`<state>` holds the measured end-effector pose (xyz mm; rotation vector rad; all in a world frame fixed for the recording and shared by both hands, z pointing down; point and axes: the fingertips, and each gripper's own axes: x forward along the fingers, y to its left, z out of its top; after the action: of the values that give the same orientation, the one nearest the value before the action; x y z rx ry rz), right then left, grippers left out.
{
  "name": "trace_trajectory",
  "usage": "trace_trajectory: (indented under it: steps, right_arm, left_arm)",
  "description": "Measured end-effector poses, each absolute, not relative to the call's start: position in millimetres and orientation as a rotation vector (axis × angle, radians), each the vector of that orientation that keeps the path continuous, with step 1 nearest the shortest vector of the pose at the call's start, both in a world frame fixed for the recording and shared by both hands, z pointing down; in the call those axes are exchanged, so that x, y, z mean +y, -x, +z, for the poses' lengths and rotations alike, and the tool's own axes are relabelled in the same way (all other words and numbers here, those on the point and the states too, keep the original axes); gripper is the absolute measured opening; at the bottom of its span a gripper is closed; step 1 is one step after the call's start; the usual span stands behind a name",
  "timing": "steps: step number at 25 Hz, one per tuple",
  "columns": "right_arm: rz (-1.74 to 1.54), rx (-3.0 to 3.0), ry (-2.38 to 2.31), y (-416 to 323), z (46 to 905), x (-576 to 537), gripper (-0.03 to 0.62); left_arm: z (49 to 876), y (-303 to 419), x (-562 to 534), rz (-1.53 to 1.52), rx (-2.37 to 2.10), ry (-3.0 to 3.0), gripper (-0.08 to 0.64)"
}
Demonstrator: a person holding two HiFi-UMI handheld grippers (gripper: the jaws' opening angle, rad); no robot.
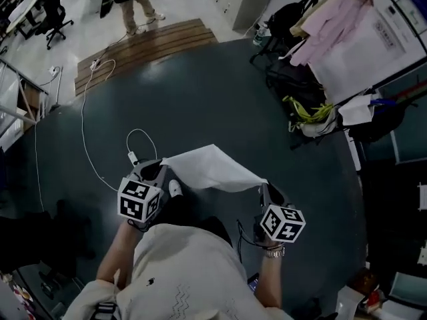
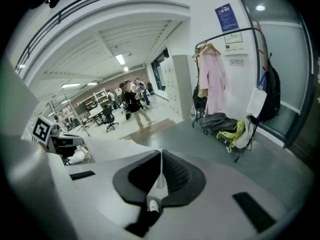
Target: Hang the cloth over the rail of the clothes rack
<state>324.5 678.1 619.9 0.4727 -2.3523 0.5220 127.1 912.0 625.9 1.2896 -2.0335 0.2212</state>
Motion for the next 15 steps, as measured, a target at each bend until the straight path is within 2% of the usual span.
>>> trace_trajectory:
  steps: [9, 15]
  right_arm:
    - [0.444, -2.384, -0.365, -150, 616, 666, 0.021]
    - [0.498, -2.393, -0.373, -68, 633, 602, 0.021]
  left_arm:
    - [607, 31, 908, 0.241, -2.144, -1.234, 0.015]
    - [603, 117, 836, 0.300, -2.138, -1.322, 0.015]
